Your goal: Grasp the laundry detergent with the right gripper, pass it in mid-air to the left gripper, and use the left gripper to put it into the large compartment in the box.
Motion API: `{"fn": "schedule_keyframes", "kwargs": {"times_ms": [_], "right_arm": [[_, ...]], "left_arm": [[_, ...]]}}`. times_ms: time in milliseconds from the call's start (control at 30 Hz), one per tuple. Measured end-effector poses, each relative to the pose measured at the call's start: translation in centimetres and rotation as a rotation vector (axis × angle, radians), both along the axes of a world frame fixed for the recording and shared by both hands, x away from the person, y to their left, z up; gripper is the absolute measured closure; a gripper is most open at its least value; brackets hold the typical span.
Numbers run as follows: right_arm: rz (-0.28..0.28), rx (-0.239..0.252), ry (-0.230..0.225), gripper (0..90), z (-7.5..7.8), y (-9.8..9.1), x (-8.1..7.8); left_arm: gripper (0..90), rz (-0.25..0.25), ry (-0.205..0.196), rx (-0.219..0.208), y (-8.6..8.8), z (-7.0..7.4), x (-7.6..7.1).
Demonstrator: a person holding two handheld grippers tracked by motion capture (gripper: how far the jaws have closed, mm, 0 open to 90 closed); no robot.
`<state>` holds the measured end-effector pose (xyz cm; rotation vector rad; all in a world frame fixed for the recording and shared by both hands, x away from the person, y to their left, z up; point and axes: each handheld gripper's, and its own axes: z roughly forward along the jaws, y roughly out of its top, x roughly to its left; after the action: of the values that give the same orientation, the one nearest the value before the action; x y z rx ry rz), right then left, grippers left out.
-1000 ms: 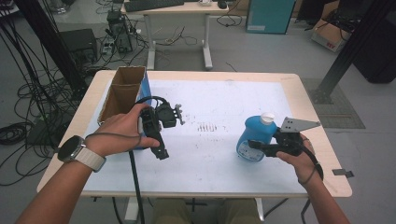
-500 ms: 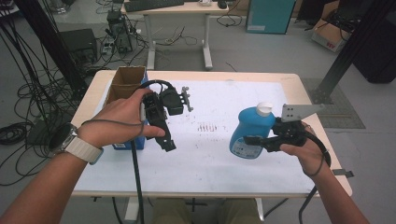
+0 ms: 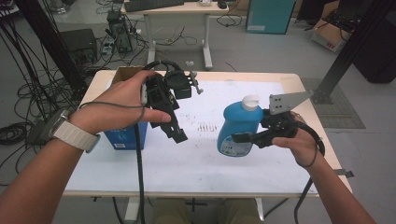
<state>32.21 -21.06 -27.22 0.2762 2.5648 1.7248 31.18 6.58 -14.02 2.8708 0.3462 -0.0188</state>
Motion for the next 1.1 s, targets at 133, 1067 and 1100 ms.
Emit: {"fn": "schedule_keyframes", "kwargs": {"times_ms": [133,1067,1100], "right_arm": [[0.035,-0.007,-0.005,44.1,0.2,1.2,0.2],[0.178,-0.042,0.018,44.1,-0.7,6.3,0.3],[0.180,-0.042,0.019,44.1,-0.8,6.3,0.3]], "left_arm": [[6.0,-0.010,-0.011,-0.003,-0.2,0.5,-0.2],[5.6,-0.056,-0.029,-0.042,-2.4,1.2,0.1],[5.6,-0.053,-0.029,-0.049,-2.4,1.2,0.1]]}}
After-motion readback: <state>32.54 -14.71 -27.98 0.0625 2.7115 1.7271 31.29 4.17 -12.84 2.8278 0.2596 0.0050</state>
